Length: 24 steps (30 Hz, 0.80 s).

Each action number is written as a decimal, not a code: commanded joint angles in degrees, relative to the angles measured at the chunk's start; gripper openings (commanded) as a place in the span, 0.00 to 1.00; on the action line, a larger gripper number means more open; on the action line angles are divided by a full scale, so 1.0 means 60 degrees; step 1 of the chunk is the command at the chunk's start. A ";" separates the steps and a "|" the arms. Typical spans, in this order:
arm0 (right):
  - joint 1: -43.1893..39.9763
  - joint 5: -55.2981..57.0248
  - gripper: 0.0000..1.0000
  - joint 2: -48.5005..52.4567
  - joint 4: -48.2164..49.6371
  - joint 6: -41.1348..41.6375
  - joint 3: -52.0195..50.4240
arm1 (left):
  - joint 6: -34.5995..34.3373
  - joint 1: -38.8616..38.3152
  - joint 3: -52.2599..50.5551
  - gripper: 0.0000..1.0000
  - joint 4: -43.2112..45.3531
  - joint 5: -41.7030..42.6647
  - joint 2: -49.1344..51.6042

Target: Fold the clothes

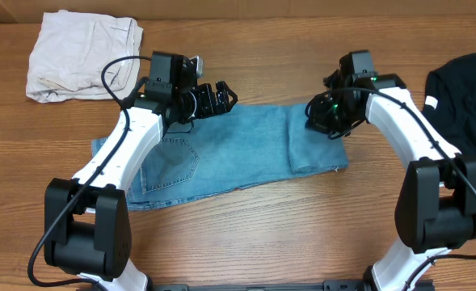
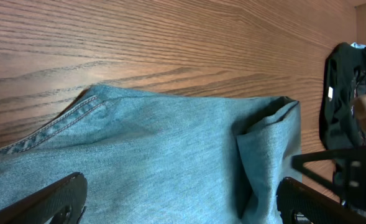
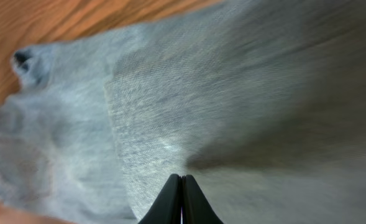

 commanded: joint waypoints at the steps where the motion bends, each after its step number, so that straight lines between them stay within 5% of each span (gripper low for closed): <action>1: 0.0044 -0.1825 0.04 0.0678 0.0459 -0.0091 -0.0291 | 0.0146 0.0058 0.0084 1.00 0.0007 0.0022 -0.0197; 12: 0.0044 -0.5450 0.04 0.1701 0.1424 -0.0382 -0.0280 | 0.0146 0.0062 0.0084 1.00 -0.0233 0.0015 -0.0197; 24: -0.0962 -0.5654 0.04 0.1133 -0.0714 -0.1974 0.0958 | 0.0146 0.0062 0.0084 1.00 -0.0339 0.0015 -0.0197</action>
